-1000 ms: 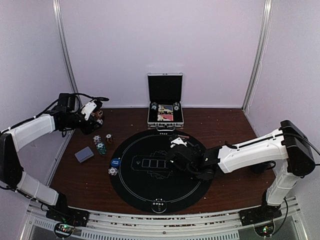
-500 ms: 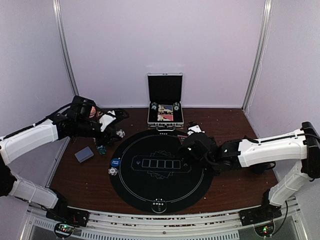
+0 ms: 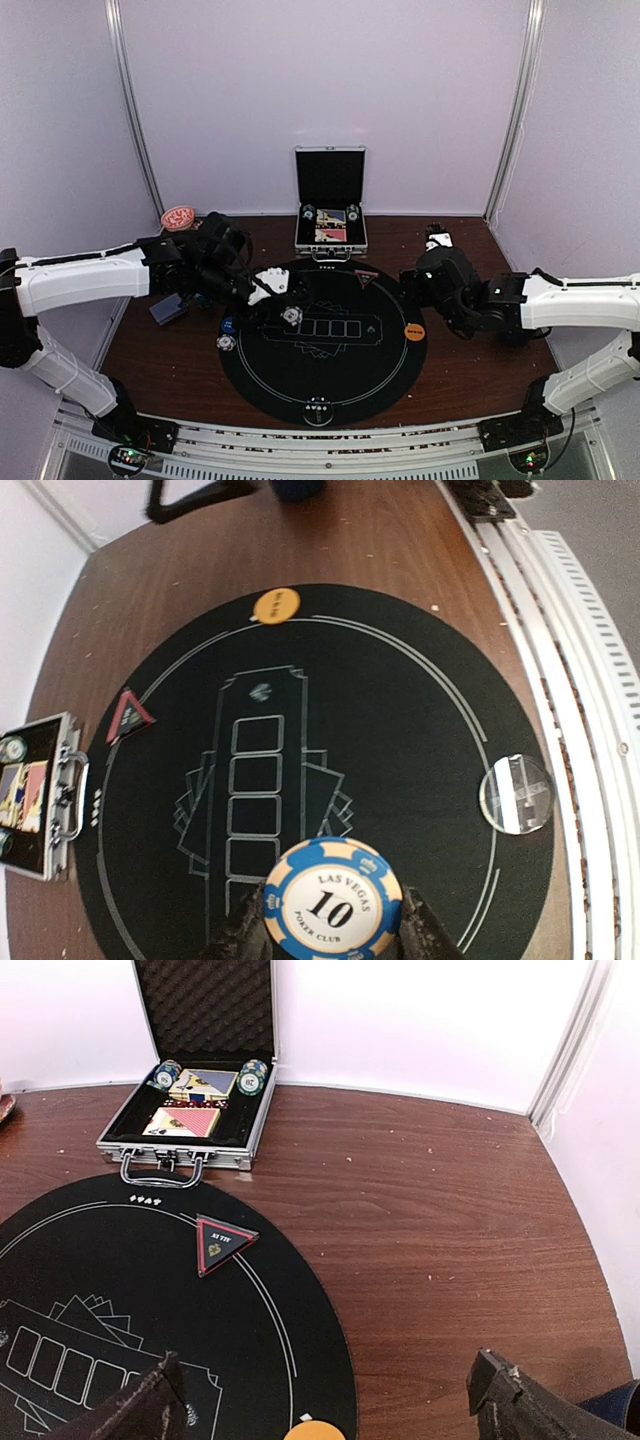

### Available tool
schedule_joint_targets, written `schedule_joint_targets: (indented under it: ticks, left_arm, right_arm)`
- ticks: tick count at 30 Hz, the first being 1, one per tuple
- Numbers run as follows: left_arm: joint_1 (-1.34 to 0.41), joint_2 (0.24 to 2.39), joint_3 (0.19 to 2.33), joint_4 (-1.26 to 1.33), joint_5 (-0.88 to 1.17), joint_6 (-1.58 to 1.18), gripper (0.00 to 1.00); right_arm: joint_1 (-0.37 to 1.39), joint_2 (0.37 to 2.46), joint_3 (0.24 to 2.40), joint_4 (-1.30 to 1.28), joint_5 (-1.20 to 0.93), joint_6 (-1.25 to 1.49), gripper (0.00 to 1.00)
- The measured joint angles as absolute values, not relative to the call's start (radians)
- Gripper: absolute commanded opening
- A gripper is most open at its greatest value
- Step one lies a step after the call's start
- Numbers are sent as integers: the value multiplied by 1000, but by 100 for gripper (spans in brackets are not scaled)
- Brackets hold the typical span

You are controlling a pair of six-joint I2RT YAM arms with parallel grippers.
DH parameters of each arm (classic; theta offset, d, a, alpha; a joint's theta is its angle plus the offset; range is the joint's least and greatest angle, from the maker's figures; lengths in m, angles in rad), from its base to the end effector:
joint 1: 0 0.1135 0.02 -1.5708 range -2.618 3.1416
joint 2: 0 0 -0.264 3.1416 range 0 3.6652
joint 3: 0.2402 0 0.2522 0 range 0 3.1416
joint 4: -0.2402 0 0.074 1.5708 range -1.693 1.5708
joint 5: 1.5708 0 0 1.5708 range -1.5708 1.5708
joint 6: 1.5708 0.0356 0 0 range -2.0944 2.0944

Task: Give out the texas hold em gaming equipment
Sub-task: Place the pile of poker chips at the dealer area.

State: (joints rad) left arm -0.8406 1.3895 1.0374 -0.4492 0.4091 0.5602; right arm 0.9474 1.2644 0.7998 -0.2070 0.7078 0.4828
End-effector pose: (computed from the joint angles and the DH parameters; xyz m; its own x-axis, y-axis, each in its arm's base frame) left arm 0.1877 -0.2309 0.2684 0.0555 0.6689 -0.7412 0.9900 0.0594 0.1277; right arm 0.1737 0.2019 0.2462 -0.4702 -0.0497 -0.8812 -0.1145 0.9934 0.0051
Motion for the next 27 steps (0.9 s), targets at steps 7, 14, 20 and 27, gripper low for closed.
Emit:
schedule_joint_targets:
  ticks: [7,14,20,27]
  left_arm:
    - [-1013,1518,1055,-452,413,579,31]
    - [-1131,1632,1113,-445,426,579,30]
    - [-1161,1734,1178,-429,449,578,28]
    - [-1161,1784,1179,-384,444,570,29]
  right_arm:
    - [925,1228,773,-195,712,487,100]
    - [924,1228,766,-184,716,496,100]
    - [923,1229,765,-182,717,498,100]
    - [923,1230,765,-181,717,498,100]
